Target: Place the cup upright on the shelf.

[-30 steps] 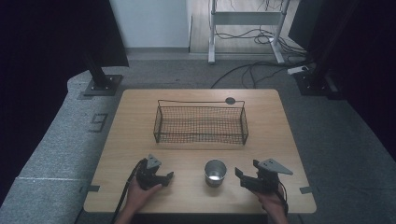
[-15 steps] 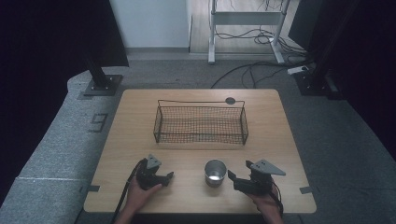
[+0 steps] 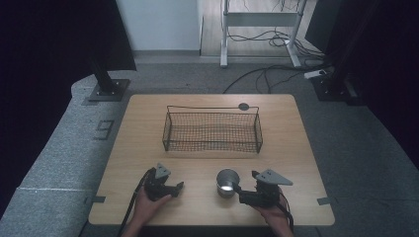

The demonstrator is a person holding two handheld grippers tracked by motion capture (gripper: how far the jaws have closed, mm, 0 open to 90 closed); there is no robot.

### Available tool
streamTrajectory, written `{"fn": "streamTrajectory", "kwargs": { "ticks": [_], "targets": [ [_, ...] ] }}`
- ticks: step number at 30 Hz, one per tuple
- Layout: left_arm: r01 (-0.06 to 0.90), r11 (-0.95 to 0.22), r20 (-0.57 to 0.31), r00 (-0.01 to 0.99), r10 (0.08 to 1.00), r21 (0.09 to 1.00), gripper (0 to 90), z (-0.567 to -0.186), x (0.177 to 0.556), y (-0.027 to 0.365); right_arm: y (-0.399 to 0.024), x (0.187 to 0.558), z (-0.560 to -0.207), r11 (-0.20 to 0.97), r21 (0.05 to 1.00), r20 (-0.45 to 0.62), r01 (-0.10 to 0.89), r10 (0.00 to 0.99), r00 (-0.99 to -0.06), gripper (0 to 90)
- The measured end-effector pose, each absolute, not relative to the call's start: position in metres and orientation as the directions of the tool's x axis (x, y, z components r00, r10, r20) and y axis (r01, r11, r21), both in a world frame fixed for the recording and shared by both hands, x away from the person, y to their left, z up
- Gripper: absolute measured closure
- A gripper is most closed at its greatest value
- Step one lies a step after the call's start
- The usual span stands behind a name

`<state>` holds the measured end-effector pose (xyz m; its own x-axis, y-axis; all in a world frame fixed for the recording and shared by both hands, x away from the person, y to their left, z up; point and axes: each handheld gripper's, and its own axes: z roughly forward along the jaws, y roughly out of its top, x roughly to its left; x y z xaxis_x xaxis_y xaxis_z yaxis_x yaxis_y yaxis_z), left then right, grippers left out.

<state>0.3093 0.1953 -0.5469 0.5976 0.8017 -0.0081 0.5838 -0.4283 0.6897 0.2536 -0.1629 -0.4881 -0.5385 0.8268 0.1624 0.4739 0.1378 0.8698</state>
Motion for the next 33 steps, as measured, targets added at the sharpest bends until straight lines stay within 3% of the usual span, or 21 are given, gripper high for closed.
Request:
{"fn": "streamTrajectory", "kwargs": {
  "ticks": [19, 33],
  "targets": [
    [0.584, -0.428, -0.008, 0.598, 0.802, 0.690, 17.0, -0.547, 0.309, 0.195, -0.139, 0.256, -0.493, 0.188, 0.858, 0.152, 0.479, 0.797, -0.585, 12.5],
    [0.584, -0.430, -0.007, 0.599, 0.801, 0.689, 16.9, -0.547, 0.309, 0.195, -0.121, 0.266, -0.496, 0.217, 0.852, 0.134, 0.477, 0.790, -0.598, 6.9]
  ]
}}
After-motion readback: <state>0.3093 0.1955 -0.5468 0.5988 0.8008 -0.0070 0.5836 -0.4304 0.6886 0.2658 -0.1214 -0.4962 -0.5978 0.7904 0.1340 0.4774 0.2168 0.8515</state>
